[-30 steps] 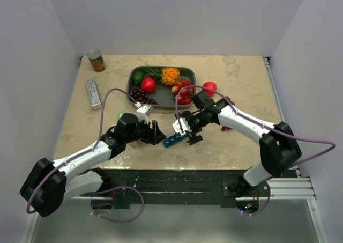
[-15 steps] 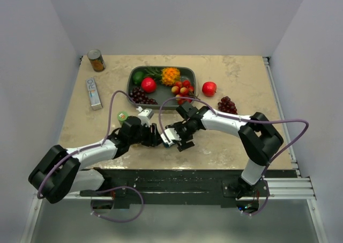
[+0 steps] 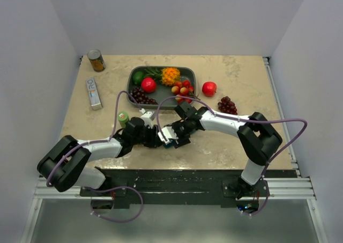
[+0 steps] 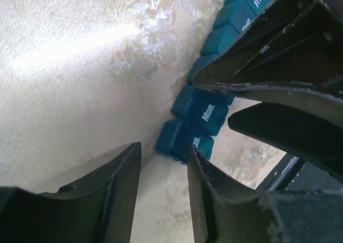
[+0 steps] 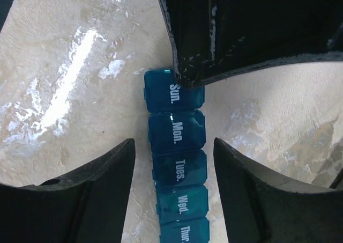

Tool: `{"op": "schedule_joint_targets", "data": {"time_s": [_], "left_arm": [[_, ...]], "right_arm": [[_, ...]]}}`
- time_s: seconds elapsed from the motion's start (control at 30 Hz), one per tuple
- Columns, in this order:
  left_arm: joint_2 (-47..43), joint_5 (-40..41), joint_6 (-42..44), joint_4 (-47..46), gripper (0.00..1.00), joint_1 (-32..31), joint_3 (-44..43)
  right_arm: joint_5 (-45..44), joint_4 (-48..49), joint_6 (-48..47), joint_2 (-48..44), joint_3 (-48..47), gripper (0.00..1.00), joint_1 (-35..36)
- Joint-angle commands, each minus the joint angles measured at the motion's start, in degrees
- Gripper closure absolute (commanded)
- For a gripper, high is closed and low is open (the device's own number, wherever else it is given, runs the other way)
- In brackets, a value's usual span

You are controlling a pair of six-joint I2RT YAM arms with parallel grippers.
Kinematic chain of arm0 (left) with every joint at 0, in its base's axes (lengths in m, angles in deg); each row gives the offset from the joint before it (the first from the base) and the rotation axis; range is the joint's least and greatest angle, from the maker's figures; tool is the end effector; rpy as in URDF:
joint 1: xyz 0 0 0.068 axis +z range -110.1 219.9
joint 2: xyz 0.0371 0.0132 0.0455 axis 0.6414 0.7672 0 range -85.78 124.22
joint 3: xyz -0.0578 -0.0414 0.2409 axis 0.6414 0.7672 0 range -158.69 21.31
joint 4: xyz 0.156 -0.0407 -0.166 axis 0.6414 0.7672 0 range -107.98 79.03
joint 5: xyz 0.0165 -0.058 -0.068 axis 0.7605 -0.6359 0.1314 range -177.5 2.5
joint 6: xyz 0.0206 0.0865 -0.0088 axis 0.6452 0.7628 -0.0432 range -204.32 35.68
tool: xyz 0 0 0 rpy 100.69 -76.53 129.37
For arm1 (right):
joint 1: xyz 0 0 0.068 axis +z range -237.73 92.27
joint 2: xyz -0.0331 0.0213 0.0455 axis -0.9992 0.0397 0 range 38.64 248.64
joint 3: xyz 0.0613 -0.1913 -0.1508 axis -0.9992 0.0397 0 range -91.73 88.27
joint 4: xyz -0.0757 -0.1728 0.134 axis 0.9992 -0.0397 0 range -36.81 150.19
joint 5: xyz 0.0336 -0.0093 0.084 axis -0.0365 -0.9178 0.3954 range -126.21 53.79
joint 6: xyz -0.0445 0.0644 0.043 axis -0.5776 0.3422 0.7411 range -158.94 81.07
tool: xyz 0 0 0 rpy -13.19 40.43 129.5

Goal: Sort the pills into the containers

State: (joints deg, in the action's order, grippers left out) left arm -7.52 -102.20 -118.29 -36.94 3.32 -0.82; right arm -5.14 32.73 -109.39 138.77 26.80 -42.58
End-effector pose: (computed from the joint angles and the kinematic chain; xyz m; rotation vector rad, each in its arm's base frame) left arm 0.1963 -0.1709 0.1157 0.2052 2.3608 -0.9273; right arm 0.1992 0.2583 0.1353 -2.2501 1.2389 0.5769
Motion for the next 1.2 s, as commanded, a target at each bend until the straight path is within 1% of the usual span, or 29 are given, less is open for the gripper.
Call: {"op": "schedule_joint_targets", "data": {"time_s": [0.0,0.07,0.37,0.5,0.57,0.6,0.63,0.7,0.73,0.8,0.93,1.03,1.17], "left_arm": [[1.5,0.5,-0.7,-3.3,0.57,-0.4,0.3],[2.2,0.5,-0.9,-2.9,0.58,-0.5,0.1],[3.9,0.4,-1.3,-2.7,0.6,-0.5,-0.1],[4.6,0.2,-1.4,-2.7,0.61,-0.7,-0.2],[4.8,0.2,-1.4,-2.7,0.64,-0.6,-0.1],[4.9,0.2,-1.4,-2.7,0.64,-0.6,0.0],[5.0,0.2,-1.4,-2.8,0.66,-0.7,0.1],[5.1,0.2,-1.4,-2.8,0.69,-0.7,0.2],[5.2,0.3,-1.4,-2.8,0.71,-0.6,0.2],[5.2,0.4,-1.4,-2.7,0.74,-0.8,0.2],[4.5,0.3,-1.4,-2.8,0.8,-0.7,0.7],[3.8,0.3,-1.5,-3.2,0.82,-0.7,1.2],[3.3,-0.1,-1.7,-3.5,0.82,-0.7,1.7]], "right_arm": [[-0.8,1.4,0.1,0.8,-1.3,0.39,1.2],[-1.5,1.1,-0.4,1.1,-1.3,0.43,2.0],[-4.4,1.4,-1.2,1.9,-0.9,0.5,3.1],[-5.1,1.4,-1.2,2.3,-0.9,0.49,3.4],[-5.0,1.2,-1.0,2.2,-1.0,0.48,3.4],[-4.9,1.1,-0.9,2.3,-1.1,0.49,3.4],[-4.8,0.8,-0.7,2.3,-1.2,0.55,3.4],[-4.3,0.3,-0.2,2.6,-1.9,0.61,3.5],[-3.8,-0.1,0.6,2.7,-2.1,0.67,3.4],[-2.5,-0.4,2.5,2.7,-2.9,0.72,3.4],[-1.7,-1.0,5.7,3.0,-4.4,0.76,3.2],[-0.7,-1.4,8.0,3.5,-5.7,0.78,2.6],[0.6,-1.4,11.2,4.1,-6.6,0.8,1.4]]}}
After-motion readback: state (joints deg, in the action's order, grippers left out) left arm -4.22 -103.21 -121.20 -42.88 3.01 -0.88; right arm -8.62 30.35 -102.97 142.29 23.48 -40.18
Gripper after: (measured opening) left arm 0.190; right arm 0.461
